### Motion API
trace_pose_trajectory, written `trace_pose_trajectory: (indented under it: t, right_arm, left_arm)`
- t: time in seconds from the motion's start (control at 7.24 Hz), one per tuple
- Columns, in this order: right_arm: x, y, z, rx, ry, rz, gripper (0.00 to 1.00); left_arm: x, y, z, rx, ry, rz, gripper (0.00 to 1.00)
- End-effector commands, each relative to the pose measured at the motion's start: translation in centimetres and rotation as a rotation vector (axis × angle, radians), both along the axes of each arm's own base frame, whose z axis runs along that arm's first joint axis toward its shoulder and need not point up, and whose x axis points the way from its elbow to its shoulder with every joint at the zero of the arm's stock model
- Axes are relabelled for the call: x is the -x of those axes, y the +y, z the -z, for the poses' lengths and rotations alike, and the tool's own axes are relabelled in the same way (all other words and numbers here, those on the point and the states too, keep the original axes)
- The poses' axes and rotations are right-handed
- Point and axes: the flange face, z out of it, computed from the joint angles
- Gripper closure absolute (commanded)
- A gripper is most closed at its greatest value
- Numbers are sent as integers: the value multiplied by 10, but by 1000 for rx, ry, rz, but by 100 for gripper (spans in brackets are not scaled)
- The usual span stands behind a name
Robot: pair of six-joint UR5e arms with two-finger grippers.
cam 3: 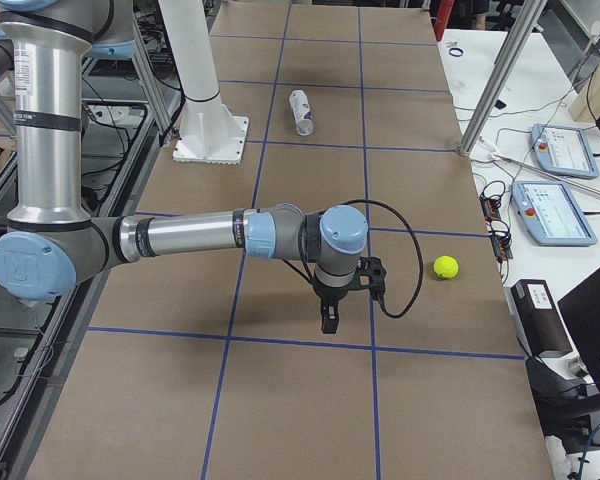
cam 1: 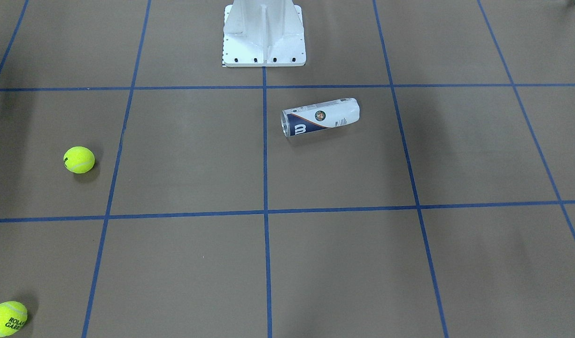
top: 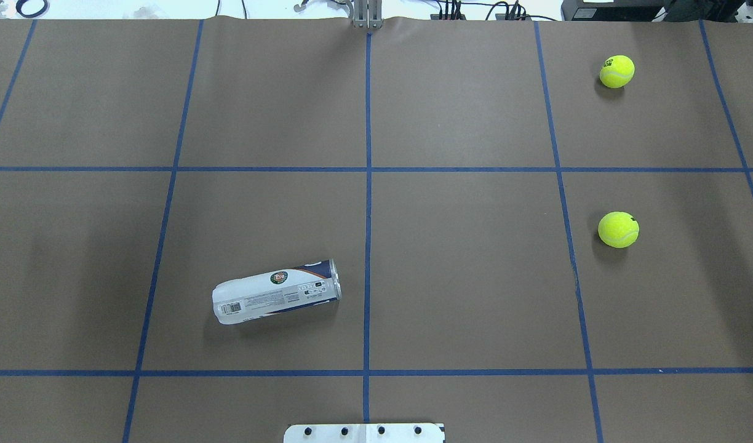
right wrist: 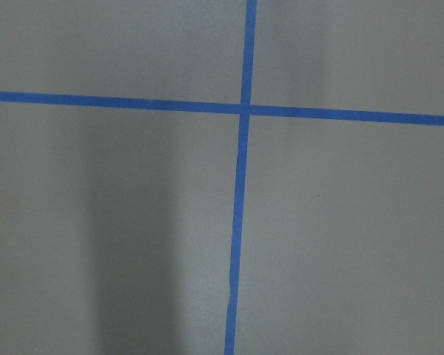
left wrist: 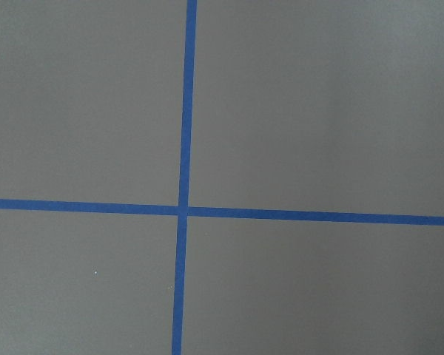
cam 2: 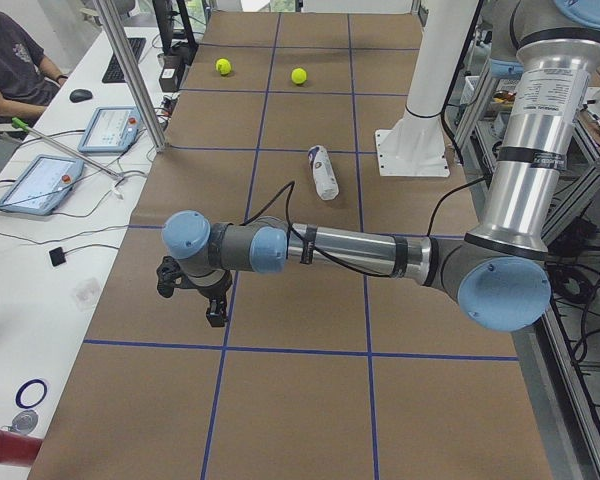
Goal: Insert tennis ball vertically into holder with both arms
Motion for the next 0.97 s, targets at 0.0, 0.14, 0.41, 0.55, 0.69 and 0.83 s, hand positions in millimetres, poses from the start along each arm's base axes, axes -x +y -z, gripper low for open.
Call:
trace_pose_trajectory:
  t: [0.0, 0.14, 0.41, 0.55, 0.69, 0.83]
  right_arm:
    - [8, -2, 2, -5, 15, 21, 1]
    - [8, -2, 3, -9, 15, 21, 1]
    - [8, -2, 3, -15, 13, 22, 1]
    - [9, -3, 4, -18, 13, 24, 1]
    - [8, -3, 4, -19, 13, 23, 1]
    - [8, -2, 3, -17, 13, 23, 1]
  left_arm:
    - [1, 0, 7, -9, 6, 2, 1]
    - [0, 1, -1, -1, 4, 0, 1]
    - [-2, 5, -3, 3, 7, -1, 0]
    - [-2, 6, 4, 51, 27, 42, 0]
    - [-7, 5, 17, 104, 98, 88, 1]
    - [-11, 14, 25, 69, 95, 77, 0]
